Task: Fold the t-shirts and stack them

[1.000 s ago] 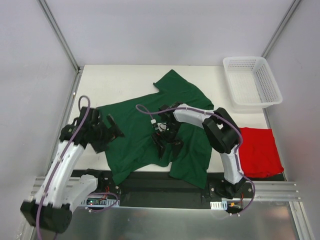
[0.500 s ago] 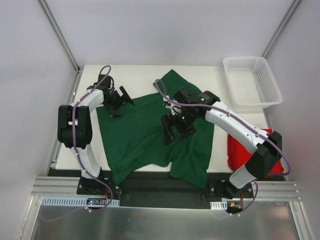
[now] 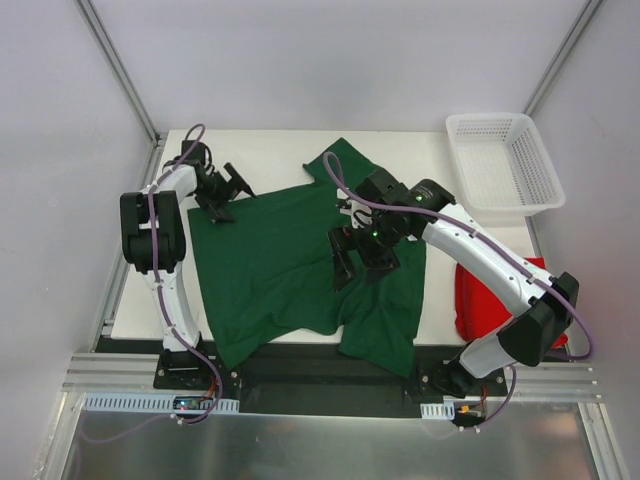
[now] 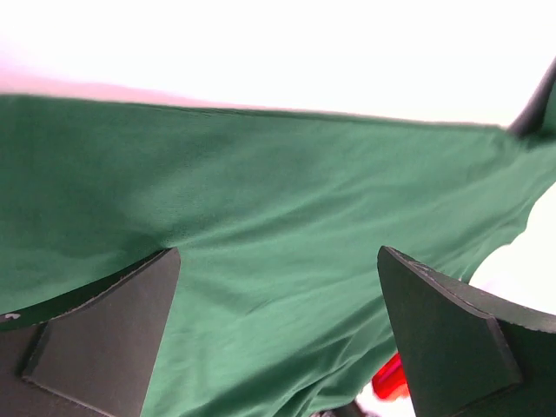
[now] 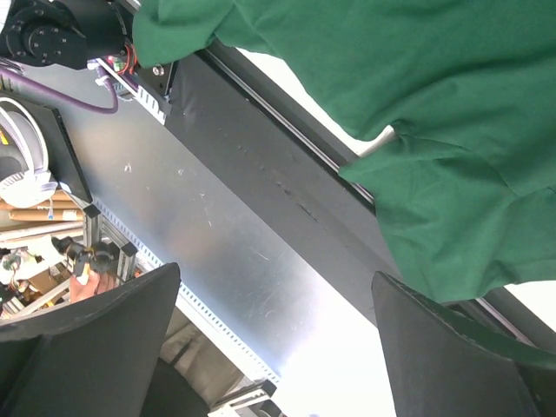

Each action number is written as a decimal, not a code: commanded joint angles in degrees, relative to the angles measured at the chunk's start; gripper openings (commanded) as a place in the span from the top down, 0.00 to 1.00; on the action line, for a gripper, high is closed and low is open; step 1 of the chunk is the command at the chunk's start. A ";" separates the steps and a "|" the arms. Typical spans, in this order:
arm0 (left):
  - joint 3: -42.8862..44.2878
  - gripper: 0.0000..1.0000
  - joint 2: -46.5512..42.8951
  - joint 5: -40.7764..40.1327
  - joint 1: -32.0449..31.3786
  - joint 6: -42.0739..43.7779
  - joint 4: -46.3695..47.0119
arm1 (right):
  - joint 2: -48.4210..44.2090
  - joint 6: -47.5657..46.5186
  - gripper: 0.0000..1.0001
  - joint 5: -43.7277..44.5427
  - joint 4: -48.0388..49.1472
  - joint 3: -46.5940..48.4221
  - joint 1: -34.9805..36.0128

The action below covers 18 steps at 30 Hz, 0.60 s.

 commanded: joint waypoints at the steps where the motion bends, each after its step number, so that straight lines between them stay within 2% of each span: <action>1: 7.44 0.01 5.23 -2.70 3.84 2.38 -4.17 | -2.89 1.76 0.04 -1.25 -2.71 2.63 -0.06; 7: 24.05 0.01 14.98 -3.59 6.66 2.91 -10.06 | -4.30 2.63 0.04 -0.90 -4.03 1.49 -0.15; 12: 36.09 0.01 21.22 0.10 10.00 -2.01 -10.15 | -6.58 3.42 0.04 0.16 -4.03 -2.37 -0.06; 15: 42.95 0.01 22.81 3.96 10.44 -3.59 -10.06 | -7.72 2.73 0.04 3.40 -2.81 -7.38 -0.06; 18: 44.81 0.01 19.67 9.94 10.27 -5.96 -7.43 | -8.95 2.28 0.04 6.22 0.52 -12.56 -0.06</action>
